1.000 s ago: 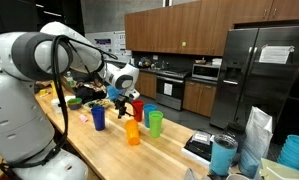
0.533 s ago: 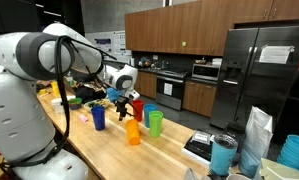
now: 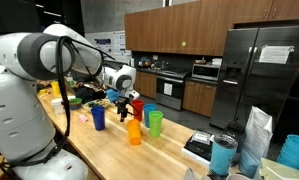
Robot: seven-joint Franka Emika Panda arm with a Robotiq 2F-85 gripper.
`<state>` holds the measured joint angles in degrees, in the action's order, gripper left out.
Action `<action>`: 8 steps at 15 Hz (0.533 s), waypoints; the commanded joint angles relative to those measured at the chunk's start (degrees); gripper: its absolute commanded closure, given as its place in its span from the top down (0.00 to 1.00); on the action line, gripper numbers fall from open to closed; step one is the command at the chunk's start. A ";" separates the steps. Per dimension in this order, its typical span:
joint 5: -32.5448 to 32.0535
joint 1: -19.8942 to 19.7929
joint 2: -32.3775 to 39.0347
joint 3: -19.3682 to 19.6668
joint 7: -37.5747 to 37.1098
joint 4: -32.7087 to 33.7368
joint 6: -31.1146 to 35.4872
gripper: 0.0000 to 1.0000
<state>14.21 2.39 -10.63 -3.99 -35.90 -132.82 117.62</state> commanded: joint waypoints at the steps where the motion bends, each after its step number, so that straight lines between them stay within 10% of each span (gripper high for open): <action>1: 0.15 -0.39 0.47 -0.26 0.39 0.41 -0.07 1.00; 8: -0.35 -0.26 1.76 -0.46 0.30 0.44 0.49 1.00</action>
<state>14.21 2.40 -9.30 -4.14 -35.63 -132.77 117.83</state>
